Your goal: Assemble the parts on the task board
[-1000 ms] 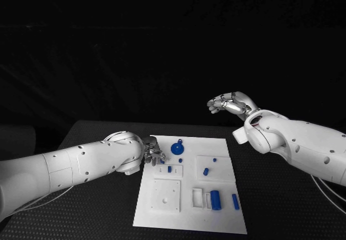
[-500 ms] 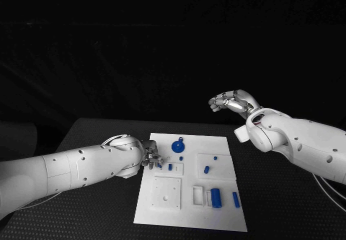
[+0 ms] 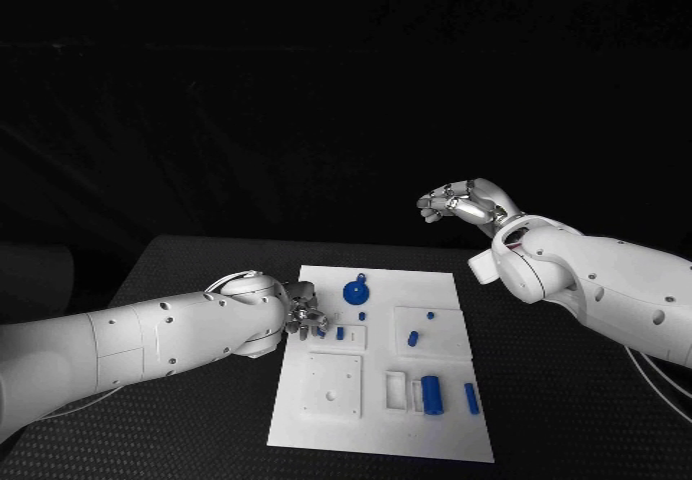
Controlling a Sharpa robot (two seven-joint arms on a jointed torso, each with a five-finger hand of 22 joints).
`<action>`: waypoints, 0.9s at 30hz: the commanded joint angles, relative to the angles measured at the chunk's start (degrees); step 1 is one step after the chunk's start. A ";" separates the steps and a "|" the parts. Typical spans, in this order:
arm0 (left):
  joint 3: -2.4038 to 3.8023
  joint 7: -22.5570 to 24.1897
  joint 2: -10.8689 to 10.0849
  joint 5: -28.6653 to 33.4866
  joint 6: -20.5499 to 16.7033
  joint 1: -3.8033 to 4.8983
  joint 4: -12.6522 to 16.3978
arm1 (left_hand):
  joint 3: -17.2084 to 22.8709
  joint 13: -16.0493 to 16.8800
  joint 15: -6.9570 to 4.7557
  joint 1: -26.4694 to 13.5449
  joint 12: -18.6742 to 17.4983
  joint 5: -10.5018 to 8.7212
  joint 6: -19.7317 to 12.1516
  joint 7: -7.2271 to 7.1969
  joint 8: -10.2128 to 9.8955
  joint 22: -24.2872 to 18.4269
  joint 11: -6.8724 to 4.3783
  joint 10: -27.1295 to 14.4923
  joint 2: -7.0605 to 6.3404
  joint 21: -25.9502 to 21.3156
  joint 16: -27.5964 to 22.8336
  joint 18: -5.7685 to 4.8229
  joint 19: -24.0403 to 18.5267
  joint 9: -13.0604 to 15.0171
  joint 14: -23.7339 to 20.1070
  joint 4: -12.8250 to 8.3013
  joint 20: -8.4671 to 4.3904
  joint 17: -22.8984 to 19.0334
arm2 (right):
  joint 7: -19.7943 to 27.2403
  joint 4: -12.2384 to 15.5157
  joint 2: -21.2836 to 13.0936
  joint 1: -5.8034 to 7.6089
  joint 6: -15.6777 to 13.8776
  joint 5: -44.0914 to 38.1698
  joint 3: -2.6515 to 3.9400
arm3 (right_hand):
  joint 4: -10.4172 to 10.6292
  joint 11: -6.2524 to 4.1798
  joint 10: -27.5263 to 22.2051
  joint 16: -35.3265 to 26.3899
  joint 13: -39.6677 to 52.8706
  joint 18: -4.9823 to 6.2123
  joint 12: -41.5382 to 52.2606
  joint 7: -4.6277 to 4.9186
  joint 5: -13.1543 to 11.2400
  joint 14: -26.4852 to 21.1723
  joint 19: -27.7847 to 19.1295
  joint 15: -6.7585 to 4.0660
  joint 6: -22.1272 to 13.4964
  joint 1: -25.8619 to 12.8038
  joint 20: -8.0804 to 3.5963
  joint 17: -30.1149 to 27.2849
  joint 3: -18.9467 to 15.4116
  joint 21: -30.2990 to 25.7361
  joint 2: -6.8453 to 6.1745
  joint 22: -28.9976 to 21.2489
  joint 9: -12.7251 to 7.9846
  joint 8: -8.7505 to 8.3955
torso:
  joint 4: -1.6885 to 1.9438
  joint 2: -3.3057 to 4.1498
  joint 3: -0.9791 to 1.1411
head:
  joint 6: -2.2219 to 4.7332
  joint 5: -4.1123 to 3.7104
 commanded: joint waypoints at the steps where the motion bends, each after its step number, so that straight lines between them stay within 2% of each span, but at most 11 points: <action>1: -0.27 -0.38 0.05 -0.46 0.80 -0.42 0.24 | 0.72 0.07 -0.12 0.08 -0.25 0.21 1.54 -1.09 0.22 1.14 -1.00 0.93 0.65 0.36 0.38 0.91 0.55 0.10 0.32 -0.90 -5.14 0.08 | 0.36 0.05 0.02 -0.01 0.49 -0.02 0.02 | 0.23 -0.04 0.38 -0.20 -0.04 0.38 -0.22 0.27 0.22 0.17 -0.42 0.15 -0.04 0.05 0.16 -0.08 -0.01 -0.35 -0.29 0.08 -0.08 0.23 | -0.01 0.00 0.03 | -0.02 -0.02; 10: -0.27 -0.61 -0.16 -0.63 1.08 -0.47 0.49 | 0.75 0.08 -0.14 0.05 -0.27 0.28 1.57 -1.11 0.24 1.13 -1.01 0.99 0.71 0.39 0.38 0.92 0.58 0.06 0.36 -0.99 -5.17 0.09 | 0.35 0.08 -0.08 -0.01 0.49 -0.02 0.02 | 0.24 -0.04 0.40 -0.20 -0.04 0.39 -0.25 0.27 0.23 0.17 -0.43 0.15 -0.03 0.06 0.17 -0.10 0.00 -0.36 -0.28 0.10 -0.09 0.24 | -0.03 0.01 0.08 | -0.01 -0.09; 27: -0.27 -0.85 -0.89 -1.24 1.99 -0.70 1.31 | 0.88 0.14 -0.18 0.06 -0.34 0.68 1.68 -1.15 0.31 1.13 -1.06 1.15 0.82 0.47 0.39 0.93 0.62 -0.06 0.48 -1.38 -5.23 0.12 | 0.38 0.06 -0.11 -0.02 0.50 -0.02 0.02 | 0.26 -0.04 0.43 -0.18 -0.03 0.39 -0.32 0.27 0.24 0.16 -0.44 0.15 -0.03 0.07 0.18 -0.13 0.00 -0.38 -0.28 0.13 -0.11 0.25 | -0.01 0.01 0.03 | -0.12 -0.11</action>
